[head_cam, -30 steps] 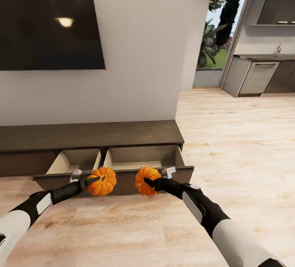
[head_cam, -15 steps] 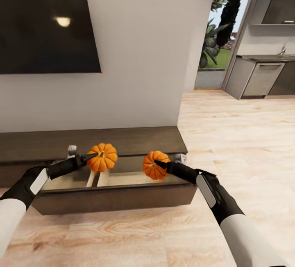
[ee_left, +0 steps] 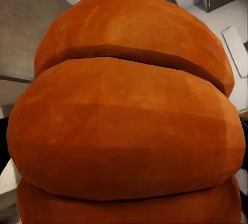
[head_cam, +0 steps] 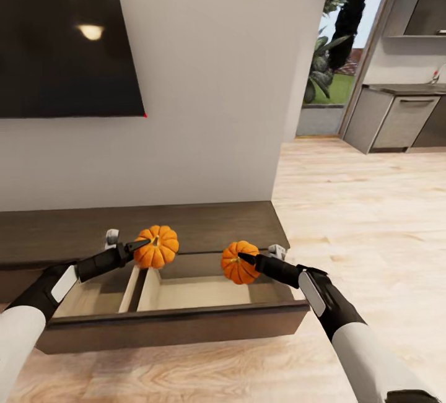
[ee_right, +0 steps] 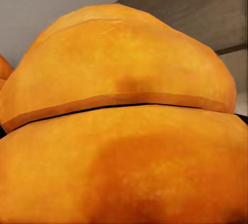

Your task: Place each of the two pumpkins and all three candles from the living room inside a cabinet in the living room (use any cabinet), then make sure every cabinet is closed, and position the cauldron so it is next to a table in the living room.

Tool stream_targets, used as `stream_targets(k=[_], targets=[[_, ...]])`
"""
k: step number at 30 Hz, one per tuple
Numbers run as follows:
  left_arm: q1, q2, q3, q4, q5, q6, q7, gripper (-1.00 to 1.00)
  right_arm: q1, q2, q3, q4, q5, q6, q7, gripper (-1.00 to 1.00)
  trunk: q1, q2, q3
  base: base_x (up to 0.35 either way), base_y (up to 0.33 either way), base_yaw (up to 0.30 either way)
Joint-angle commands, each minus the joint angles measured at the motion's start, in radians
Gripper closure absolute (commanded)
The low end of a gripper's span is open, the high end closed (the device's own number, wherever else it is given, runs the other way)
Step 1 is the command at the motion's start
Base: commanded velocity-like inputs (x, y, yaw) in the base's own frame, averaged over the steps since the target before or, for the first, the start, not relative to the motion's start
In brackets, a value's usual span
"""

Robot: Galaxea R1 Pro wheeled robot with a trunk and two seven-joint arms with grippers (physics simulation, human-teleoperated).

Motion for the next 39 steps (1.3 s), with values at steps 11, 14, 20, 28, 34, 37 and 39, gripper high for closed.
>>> stream_targets(k=[11,14,20,28,34,37,39], targets=[[0.0,-0.014,0.002,0.064,0.002,-0.012,0.001,1.0,-0.009,0.002,0.005,0.036,-0.007,-0.005,0.005,1.0,0.0,0.0,0.0,0.333,0.0,0.0],[0.001,-0.013,0.002,0.12,-0.03,-0.077,0.015,1.0,-0.009,0.006,0.005,0.038,-0.007,-0.005,0.006,1.0,0.0,0.0,0.0,0.287,0.0,0.0],[0.002,-0.04,0.002,0.238,-0.055,-0.211,0.022,1.0,-0.009,0.009,0.003,0.047,-0.012,-0.005,0.003,1.0,0.0,0.0,0.0,0.087,0.0,0.0],[0.002,-0.093,-0.017,0.258,-0.095,-0.238,0.023,1.0,-0.005,0.003,0.003,0.05,-0.013,-0.001,0.007,1.0,0.0,0.0,0.0,0.003,0.0,0.0],[0.002,-0.098,-0.022,0.263,-0.105,-0.252,0.023,1.0,0.002,0.008,0.003,0.051,-0.012,-0.001,0.002,1.0,0.023,-0.042,-0.019,0.0,0.0,0.0],[0.002,-0.099,-0.022,0.263,-0.106,-0.251,0.023,1.0,0.003,0.004,0.003,0.054,-0.013,0.003,0.003,1.0,0.034,-0.063,-0.032,0.0,0.0,0.0],[0.002,-0.099,-0.022,0.264,-0.106,-0.251,0.023,1.0,0.003,0.003,0.003,0.059,-0.013,0.004,0.004,1.0,0.042,-0.077,-0.041,0.0,0.0,0.0]])
